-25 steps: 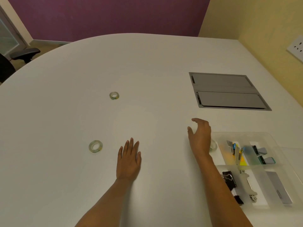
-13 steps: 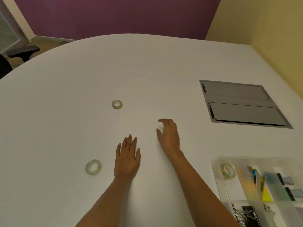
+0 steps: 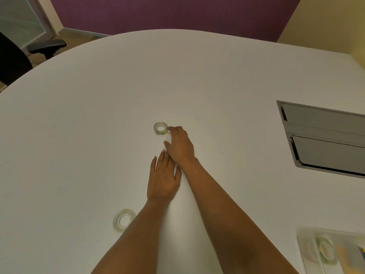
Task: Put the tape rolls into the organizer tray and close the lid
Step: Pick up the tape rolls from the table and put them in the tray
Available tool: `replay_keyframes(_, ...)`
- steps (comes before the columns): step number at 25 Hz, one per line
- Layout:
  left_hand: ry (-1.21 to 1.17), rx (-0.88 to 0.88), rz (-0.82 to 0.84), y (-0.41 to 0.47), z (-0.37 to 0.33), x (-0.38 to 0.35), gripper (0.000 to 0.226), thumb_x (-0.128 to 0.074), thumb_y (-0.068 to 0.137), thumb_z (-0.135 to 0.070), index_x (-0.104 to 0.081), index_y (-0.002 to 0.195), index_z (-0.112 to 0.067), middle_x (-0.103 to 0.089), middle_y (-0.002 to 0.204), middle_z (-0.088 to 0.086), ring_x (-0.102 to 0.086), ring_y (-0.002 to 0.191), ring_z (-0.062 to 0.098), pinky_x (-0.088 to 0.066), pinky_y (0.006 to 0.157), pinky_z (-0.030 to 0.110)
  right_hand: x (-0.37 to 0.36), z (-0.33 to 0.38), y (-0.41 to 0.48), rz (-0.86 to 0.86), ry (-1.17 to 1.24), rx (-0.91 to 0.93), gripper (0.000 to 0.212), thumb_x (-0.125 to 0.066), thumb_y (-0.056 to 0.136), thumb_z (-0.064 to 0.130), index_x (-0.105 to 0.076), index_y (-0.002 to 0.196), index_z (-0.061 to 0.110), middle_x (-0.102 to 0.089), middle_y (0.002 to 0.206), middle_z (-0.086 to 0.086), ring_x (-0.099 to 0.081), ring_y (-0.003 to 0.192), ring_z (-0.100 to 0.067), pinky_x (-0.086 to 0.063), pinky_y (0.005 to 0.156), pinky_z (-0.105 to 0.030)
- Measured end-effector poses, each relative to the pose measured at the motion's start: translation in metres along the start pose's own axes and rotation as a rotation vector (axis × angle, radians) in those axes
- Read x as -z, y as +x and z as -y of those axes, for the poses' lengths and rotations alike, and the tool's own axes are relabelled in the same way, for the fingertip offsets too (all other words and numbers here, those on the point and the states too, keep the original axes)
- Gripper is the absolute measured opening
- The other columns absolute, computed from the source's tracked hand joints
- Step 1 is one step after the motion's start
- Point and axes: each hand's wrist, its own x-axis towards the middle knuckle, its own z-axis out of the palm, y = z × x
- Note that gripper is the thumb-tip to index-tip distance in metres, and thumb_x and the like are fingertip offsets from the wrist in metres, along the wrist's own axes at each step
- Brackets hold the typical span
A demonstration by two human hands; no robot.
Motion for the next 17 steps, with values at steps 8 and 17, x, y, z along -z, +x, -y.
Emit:
replay_keyframes(8,0.052,-0.021,0.032,0.002,0.002,0.0,0.059,-0.028,0.1,-0.042,-0.012,0.152,-0.019,-0.015,0.161,-0.001,-0.006,0.15,0.014,0.009,0.12,0.033,-0.015,0.019,0.052,0.118,-0.08,0.004,0.064,-0.057,0.094,0.024,-0.025,0.149,0.018,-0.023,0.155,-0.012,-0.031,0.14,-0.029,-0.04,0.108,-0.04)
replay_keyframes(17,0.036,-0.006,0.026,0.001,0.002,-0.002,0.053,-0.02,0.101,-0.037,-0.014,0.152,-0.022,-0.017,0.161,-0.003,-0.008,0.15,0.013,0.002,0.123,0.034,0.005,0.014,0.031,-0.002,-0.02,0.021,0.046,-0.058,0.092,0.01,-0.047,0.136,0.014,-0.048,0.135,-0.011,-0.05,0.122,-0.025,-0.05,0.093,-0.035)
